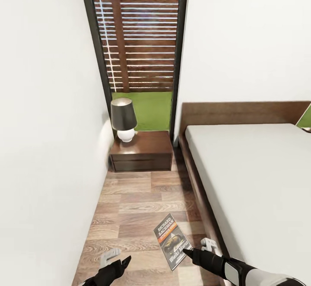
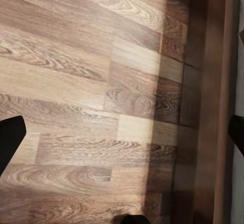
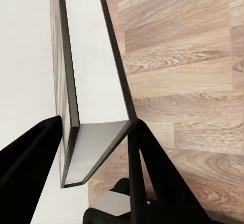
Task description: In the bedroom, move the book from the bed onto either nightstand, and place the two sandals side by side next to the bed.
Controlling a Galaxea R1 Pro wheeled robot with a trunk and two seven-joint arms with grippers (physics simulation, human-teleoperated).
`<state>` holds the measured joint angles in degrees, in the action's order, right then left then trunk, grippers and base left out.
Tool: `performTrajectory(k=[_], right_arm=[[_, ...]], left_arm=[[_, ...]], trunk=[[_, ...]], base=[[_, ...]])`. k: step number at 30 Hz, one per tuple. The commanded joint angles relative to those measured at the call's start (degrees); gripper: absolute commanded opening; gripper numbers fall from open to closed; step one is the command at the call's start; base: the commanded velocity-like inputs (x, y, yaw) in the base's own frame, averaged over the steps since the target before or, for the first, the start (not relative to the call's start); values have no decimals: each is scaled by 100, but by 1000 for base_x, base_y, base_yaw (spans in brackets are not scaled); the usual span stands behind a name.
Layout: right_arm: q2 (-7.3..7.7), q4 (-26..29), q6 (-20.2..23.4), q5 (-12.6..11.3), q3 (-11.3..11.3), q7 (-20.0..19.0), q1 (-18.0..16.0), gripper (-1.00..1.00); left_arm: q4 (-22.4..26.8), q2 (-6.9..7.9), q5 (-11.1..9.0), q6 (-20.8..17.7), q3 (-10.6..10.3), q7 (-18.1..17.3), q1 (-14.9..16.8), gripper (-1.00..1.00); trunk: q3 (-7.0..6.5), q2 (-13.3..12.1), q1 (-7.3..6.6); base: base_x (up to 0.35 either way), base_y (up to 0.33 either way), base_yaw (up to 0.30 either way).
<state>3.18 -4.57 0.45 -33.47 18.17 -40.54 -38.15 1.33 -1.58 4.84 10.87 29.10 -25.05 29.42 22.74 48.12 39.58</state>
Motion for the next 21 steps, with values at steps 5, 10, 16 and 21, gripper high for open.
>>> performTrajectory(k=[5, 10, 16, 21], right_arm=[[-2, -18, 4, -60, 43, -33, -8, -100], [-2, -18, 4, -59, 41, -33, -8, -100], [-2, -18, 7, -62, 39, -37, -8, -100], [-2, -18, 6, -63, 39, -37, -8, -100]], left_arm=[[-1, 0, 50, 21, 43, -8, 3, 100], [-1, 0, 52, 21, 43, -8, 3, 100], [-1, 0, 48, 21, 43, -8, 3, 100], [-1, 0, 52, 21, 43, -8, 3, 100]], trunk=[[6, 5, 3], [6, 5, 3], [6, 5, 3], [6, 5, 3]], base=[[249, 0, 0], [314, 0, 0], [330, 0, 0], [331, 0, 0]])
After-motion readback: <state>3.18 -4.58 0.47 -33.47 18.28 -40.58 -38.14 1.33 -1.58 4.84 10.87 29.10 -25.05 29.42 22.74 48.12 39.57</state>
